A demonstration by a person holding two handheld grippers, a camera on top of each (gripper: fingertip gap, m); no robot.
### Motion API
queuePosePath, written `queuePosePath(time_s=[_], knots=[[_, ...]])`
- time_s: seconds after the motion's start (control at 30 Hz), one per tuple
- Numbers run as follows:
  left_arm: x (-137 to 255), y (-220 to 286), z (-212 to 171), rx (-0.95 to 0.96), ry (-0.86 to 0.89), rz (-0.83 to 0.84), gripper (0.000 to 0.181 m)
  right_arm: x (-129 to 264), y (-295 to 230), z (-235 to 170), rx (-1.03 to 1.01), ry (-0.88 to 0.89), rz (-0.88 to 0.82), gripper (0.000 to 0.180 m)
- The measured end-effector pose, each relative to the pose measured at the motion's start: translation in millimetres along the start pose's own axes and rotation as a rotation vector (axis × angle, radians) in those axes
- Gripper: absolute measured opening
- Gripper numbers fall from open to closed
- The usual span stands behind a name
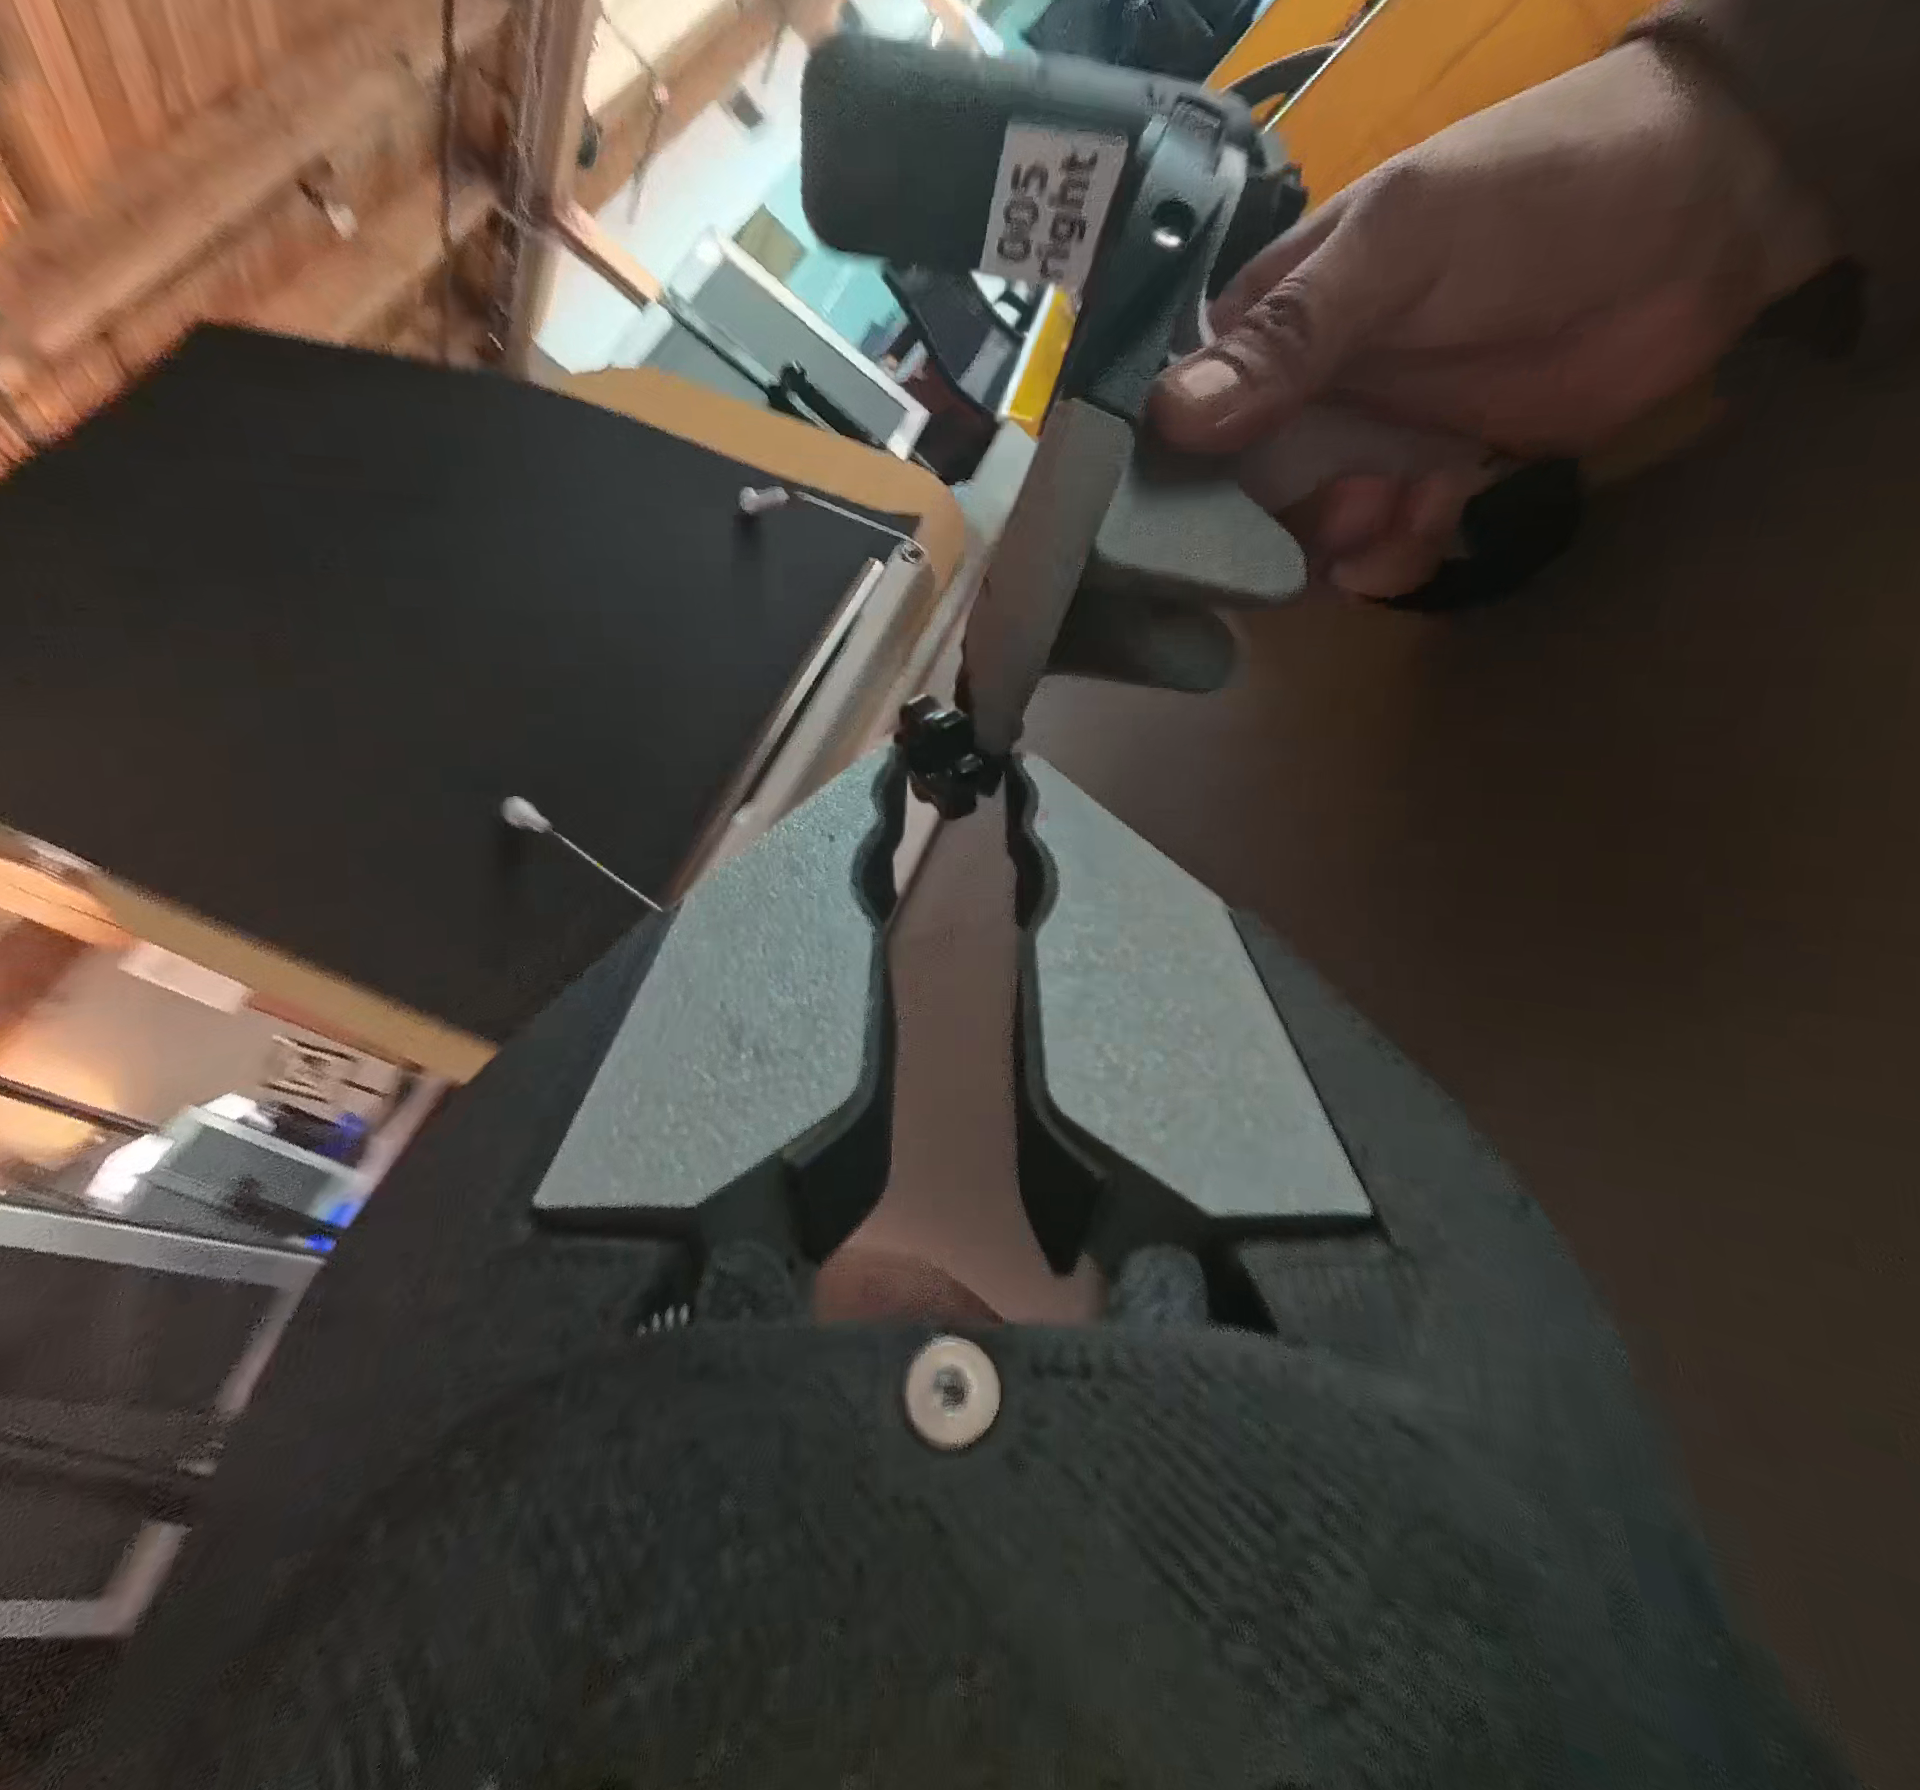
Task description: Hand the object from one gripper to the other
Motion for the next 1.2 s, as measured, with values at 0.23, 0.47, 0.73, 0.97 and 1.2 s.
queuePosePath(time_s=[0.23,0.47,0.73,0.97,1.2], knots=[[-2.2,15.2,-25.3,0.722,-0.128,-0.432,0.042,10.7,5.9,0.8,0.500,-0.184,-0.433,0.006],[8.3,1.4,-10.7,1.146,0.022,-0.652,0.053,5.7,-4.1,1.7,1.017,-0.351,-0.747,0.007],[9.9,2.4,-5.9,1.159,0.046,-0.685,0.024,-14.0,-12.7,-11.1,1.183,-0.449,-0.782,0.008],[13.5,-6.3,-1.2,0.924,0.064,-0.570,0.019,-5.6,-13.7,-4.5,0.887,-0.294,-0.662,0.008],[27.0,-12.4,29.2,0.159,0.194,-0.169,0.019,14.3,-37.4,20.5,0.122,0.070,-0.022,0.037]])
Point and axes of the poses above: each gripper's, where its closed fingertips meet, x back along the fingers, z out of its top, y = z × x across the jaws, the point moved 2 cm from there along x, back along the fingers, and after that the axes turned 4 degrees about -y, right-handed, at the moved point
